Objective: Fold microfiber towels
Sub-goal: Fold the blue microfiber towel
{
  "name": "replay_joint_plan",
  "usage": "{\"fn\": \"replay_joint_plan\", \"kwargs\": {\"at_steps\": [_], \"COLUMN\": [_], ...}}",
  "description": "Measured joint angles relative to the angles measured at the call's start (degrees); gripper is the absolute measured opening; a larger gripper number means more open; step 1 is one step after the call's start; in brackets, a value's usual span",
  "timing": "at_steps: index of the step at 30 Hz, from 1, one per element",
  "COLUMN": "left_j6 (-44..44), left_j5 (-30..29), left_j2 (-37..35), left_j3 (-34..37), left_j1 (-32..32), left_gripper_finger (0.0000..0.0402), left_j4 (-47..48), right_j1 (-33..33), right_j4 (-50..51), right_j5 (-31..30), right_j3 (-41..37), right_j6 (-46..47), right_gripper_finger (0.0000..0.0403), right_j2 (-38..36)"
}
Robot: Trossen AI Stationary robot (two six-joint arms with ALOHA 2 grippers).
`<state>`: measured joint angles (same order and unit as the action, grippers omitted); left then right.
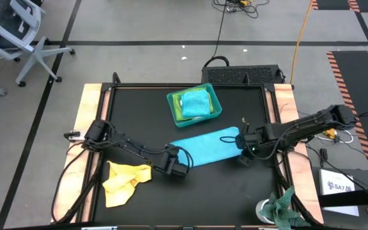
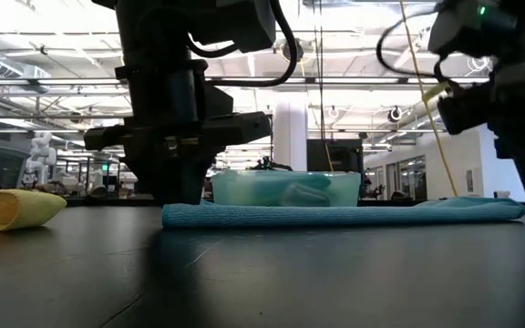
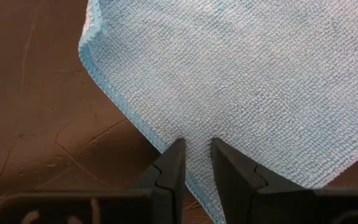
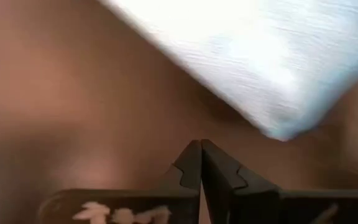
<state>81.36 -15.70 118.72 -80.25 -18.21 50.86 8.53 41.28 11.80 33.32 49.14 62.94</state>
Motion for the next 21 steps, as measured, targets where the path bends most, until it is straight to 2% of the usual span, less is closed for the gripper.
{"fn": "replay_joint_plan", "kwargs": {"at_steps": [2, 9, 14, 21], "left_j6": [0.02, 0.04, 0.04, 0.13], "left_j5": [0.01, 0.01, -0.11, -0.28], "left_j2": [0.04, 0.07, 0.07, 0.07], "left_j3": [0.0, 0.02, 0.02, 0.04], "left_j1": [0.02, 0.02, -0.01, -0.01], "left_gripper_finger": [0.0081, 0.0081, 0.0081, 0.0081], "left_j4": [-0.03, -0.25, -0.31, -0.38], "right_j1": [1.51, 2.35, 1.24, 1.28], "right_j4": [-2.98, -1.05, -0.34, -1.55], "right_j5": [-0.78, -14.42, -14.84, -14.47], "right_j3": [0.0, 0.02, -0.87, -5.66], "right_j6": [0.08, -1.07, -1.3, 3.66], "right_gripper_finger": [0.0, 0.0, 0.0, 0.0], "right_j2": [0.02, 0.13, 0.13, 0.03]}}
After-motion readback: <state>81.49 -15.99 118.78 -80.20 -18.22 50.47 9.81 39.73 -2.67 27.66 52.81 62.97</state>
